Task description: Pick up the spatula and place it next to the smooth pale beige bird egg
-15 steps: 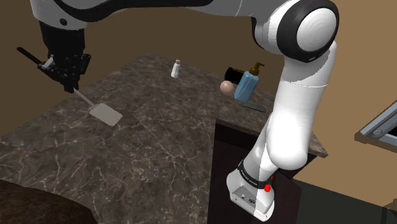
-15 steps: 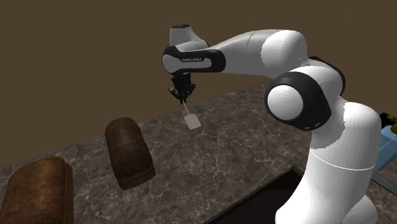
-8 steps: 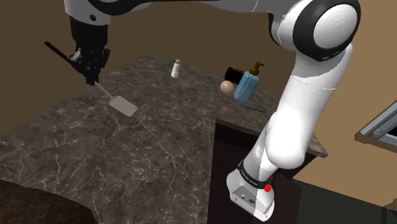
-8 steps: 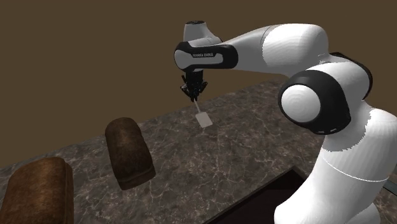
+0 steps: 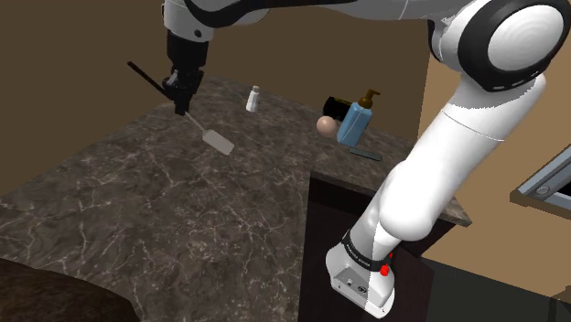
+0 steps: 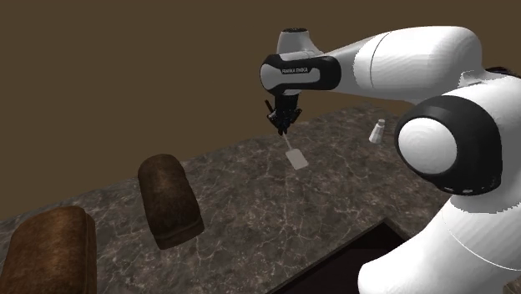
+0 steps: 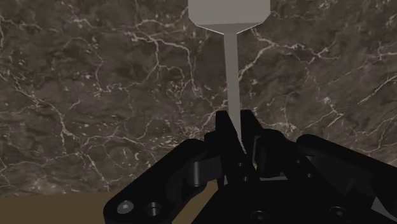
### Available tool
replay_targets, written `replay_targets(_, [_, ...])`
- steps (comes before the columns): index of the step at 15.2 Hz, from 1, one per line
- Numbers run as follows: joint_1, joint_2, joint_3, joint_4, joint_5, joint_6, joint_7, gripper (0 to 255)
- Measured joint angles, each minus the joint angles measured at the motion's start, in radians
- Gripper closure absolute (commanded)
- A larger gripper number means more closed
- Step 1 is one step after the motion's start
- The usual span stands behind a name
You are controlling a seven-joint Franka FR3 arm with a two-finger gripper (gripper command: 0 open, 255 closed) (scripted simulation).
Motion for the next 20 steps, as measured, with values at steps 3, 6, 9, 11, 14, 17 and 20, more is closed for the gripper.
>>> replay_targets(3, [-0.034, -0.049, -0.037, -0.052, 0.020, 0.005, -0.079, 255])
replay_targets(6, [-0.067, -0.105, -0.080, -0.118, 0.038, 0.015, -0.162, 255])
replay_targets(9, [-0.096, -0.142, -0.122, -0.160, 0.046, 0.018, -0.237, 255])
replay_targets(11, [-0.117, -0.169, -0.153, -0.187, 0.050, 0.016, -0.291, 255])
replay_targets(14, [-0.147, -0.185, -0.197, -0.207, 0.048, 0.017, -0.364, 255])
replay_targets(17, [-0.177, -0.200, -0.243, -0.227, 0.045, 0.019, -0.440, 255])
replay_targets(20, [-0.207, -0.208, -0.288, -0.221, 0.039, 0.002, -0.511, 255])
